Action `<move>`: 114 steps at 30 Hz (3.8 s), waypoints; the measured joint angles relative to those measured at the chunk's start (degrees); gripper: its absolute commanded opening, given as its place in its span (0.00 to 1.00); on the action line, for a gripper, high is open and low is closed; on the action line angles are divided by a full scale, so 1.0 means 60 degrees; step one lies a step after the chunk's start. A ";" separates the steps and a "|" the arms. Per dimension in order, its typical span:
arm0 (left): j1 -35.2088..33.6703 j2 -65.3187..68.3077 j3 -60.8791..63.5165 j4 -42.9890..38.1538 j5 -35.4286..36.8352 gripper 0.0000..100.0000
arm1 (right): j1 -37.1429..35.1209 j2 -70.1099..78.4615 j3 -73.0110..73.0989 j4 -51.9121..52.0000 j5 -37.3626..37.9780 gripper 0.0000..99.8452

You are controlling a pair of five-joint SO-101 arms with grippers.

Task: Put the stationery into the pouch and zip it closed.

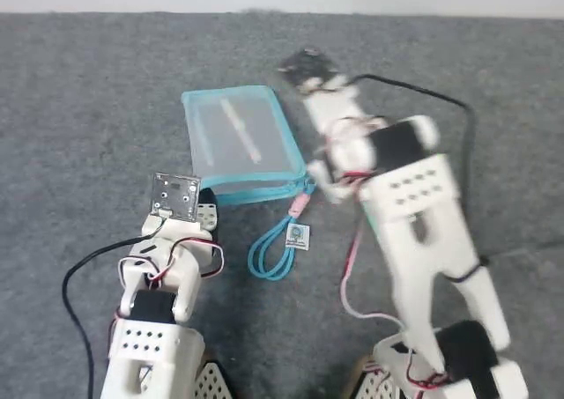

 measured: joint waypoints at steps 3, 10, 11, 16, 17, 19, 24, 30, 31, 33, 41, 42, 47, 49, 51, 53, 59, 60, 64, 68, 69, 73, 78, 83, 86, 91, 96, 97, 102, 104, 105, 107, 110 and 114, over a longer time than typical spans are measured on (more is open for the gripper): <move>0.0000 0.0000 0.0000 0.0000 -0.0044 0.01 | 0.1348 -0.0103 0.0000 0.0498 0.0718 0.24; 0.0000 0.0000 0.0000 0.0000 -0.0044 0.01 | 0.4381 0.0337 -0.0015 0.0645 0.3106 0.24; 0.0000 0.0000 0.0000 0.0000 -0.0044 0.01 | 0.4718 0.0630 -0.0015 0.0645 0.3443 0.24; 0.0000 0.0000 0.0000 0.0000 -0.0044 0.01 | 0.6022 0.2711 -0.0015 0.0073 0.4249 0.24; 0.0000 0.0000 0.0000 0.0000 -0.0044 0.01 | 0.6183 0.3136 -0.0015 -0.0190 0.4293 0.24; 0.0000 0.0000 0.0000 0.0000 -0.0044 0.01 | 0.6403 0.3912 -0.0015 -0.0630 0.4293 0.24; 0.0000 0.0000 0.0000 0.0000 -0.0044 0.01 | 0.6476 0.5495 -0.0015 -0.1377 0.4469 0.24; 0.0000 0.0000 0.0000 0.0000 -0.0044 0.01 | 0.6535 0.6579 -0.0015 -0.2022 0.4645 0.19; 0.0000 0.0000 0.0000 0.0000 -0.0044 0.01 | 0.6564 0.6667 -0.0015 -0.2066 0.4645 0.19; 0.0000 0.0000 0.0000 0.0000 -0.0044 0.01 | 0.6579 0.6740 -0.0015 -0.2125 0.4645 0.19; 0.0000 0.0000 0.0000 0.0000 -0.0044 0.01 | 0.6564 0.7150 0.0073 -0.2154 0.4645 0.18; 0.0000 0.0000 0.0000 0.0000 -0.0044 0.01 | 0.6564 0.7223 0.0015 -0.2154 0.4645 0.17; 0.0000 0.0000 0.0000 0.0000 -0.0044 0.01 | 0.6608 0.7487 -0.0117 -0.2212 0.4630 0.06; 0.0000 0.0000 0.0000 0.0000 -0.0044 0.01 | 0.6623 0.7575 -0.0132 -0.2227 0.4630 0.03; 0.0000 0.0000 0.0000 0.0000 -0.0044 0.01 | 0.6623 0.7590 -0.0132 -0.2227 0.4630 0.01; 0.0000 0.0000 0.0000 0.0000 -0.0044 0.01 | 0.6623 0.7648 -0.0132 -0.2227 0.4630 0.01; 0.0000 0.0000 0.0000 0.0000 -0.0044 0.01 | 0.6623 0.7355 0.0088 -0.2227 0.3897 0.01; 0.0000 0.0000 0.0000 0.0000 -0.0044 0.01 | 0.6608 0.7253 0.0088 -0.2212 0.3692 0.01; 0.0000 0.0000 0.0000 0.0000 -0.0044 0.01 | 0.6608 0.6330 0.0117 -0.2037 0.2930 0.01; 0.0000 0.0000 0.0000 0.0000 -0.0044 0.01 | 0.6403 0.4850 0.0117 -0.1201 0.2652 0.01; 0.0000 0.0000 0.0000 0.0000 -0.0044 0.01 | 0.6271 0.4454 0.0176 -0.0982 0.2623 0.01; 0.0000 0.0000 0.0000 0.0000 -0.0044 0.01 | 0.5451 0.2784 0.0674 -0.0234 0.2564 0.01; 0.0000 0.0000 0.0000 0.0000 -0.0044 0.01 | 0.3751 0.0410 0.2066 0.0190 0.2344 0.01; 0.0000 0.0000 0.0000 0.0000 -0.0044 0.01 | 0.1846 -0.1993 0.3824 0.0337 0.2183 0.01; 0.0000 0.0000 0.0000 0.0000 -0.0044 0.01 | 0.0513 -0.2711 0.4513 0.0498 0.2095 0.01; 0.0000 0.0000 0.0000 0.0000 -0.0044 0.01 | -0.0703 -0.2696 0.4557 0.0689 0.1289 0.01; 0.0000 0.0000 0.0000 0.0000 -0.0044 0.01 | -0.0938 -0.2007 0.4557 0.0689 0.0601 0.01; 0.0000 0.0000 0.0000 0.0000 -0.0044 0.01 | -0.0938 -0.1802 0.4557 0.0674 0.0469 0.01; 0.0000 0.0000 0.0000 0.0000 -0.0044 0.01 | -0.0938 -0.0908 0.4205 0.0659 0.0132 0.01; 0.0000 0.0000 0.0000 0.0000 -0.0044 0.01 | -0.0952 -0.0615 0.3971 0.0659 0.0103 0.01; 0.0000 0.0000 0.0000 0.0000 -0.0044 0.01 | -0.0938 -0.0469 0.3839 0.0659 0.0073 0.01; 0.0000 0.0000 0.0000 0.0000 -0.0029 0.01 | -0.0952 -0.0176 0.3531 0.0659 0.0073 0.01; 0.0000 0.0000 0.0000 0.0000 0.0000 0.01 | -0.1026 0.0308 0.3121 0.0674 0.0073 0.01; -0.0015 0.0000 0.0000 0.0000 0.0015 0.01 | -0.1231 0.0850 0.2799 0.0718 0.0073 0.01</move>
